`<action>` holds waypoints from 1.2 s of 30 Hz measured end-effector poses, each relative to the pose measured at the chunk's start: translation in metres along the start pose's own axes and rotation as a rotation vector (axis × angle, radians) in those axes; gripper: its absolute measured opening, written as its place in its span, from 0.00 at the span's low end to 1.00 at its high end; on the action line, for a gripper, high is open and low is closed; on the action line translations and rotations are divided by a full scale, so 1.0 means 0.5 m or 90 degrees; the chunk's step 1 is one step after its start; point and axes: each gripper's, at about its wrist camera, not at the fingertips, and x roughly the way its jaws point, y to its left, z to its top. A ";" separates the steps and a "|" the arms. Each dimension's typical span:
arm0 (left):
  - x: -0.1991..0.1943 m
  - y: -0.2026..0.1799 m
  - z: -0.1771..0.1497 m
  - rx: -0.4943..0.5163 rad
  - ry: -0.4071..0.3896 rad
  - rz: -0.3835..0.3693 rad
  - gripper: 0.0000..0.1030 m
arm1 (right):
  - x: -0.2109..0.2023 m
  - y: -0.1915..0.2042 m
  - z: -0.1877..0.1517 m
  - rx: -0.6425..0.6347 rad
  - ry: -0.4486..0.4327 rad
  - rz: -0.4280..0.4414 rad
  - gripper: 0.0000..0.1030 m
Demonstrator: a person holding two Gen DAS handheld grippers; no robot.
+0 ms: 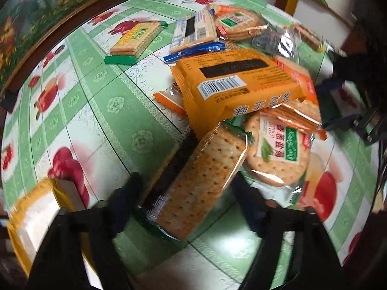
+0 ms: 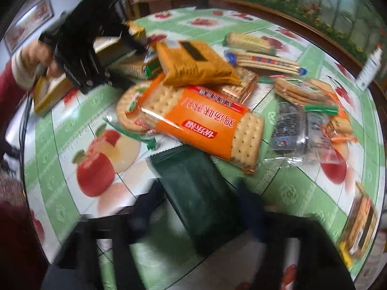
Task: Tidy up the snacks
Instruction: 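Grasp the tan cracker pack with the left gripper while the right grasps the dark green pack, then carry both held packs over the white yellow-rimmed tray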
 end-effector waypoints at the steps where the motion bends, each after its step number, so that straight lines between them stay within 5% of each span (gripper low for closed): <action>1: -0.002 -0.002 -0.003 -0.008 -0.001 0.003 0.60 | -0.002 -0.001 0.000 0.006 -0.001 -0.001 0.49; 8: -0.036 -0.055 -0.055 -0.046 -0.035 0.045 0.50 | -0.023 0.029 -0.031 0.044 -0.021 -0.028 0.48; 20: -0.141 -0.054 -0.147 -0.223 -0.170 0.009 0.41 | -0.097 0.076 -0.067 0.116 -0.118 -0.012 0.47; 29: -0.191 -0.025 -0.207 -0.300 -0.232 0.043 0.41 | -0.124 0.138 -0.021 0.087 -0.165 0.003 0.47; 36: -0.288 0.013 -0.286 -0.357 -0.284 0.124 0.41 | -0.120 0.213 0.059 0.041 -0.192 0.049 0.47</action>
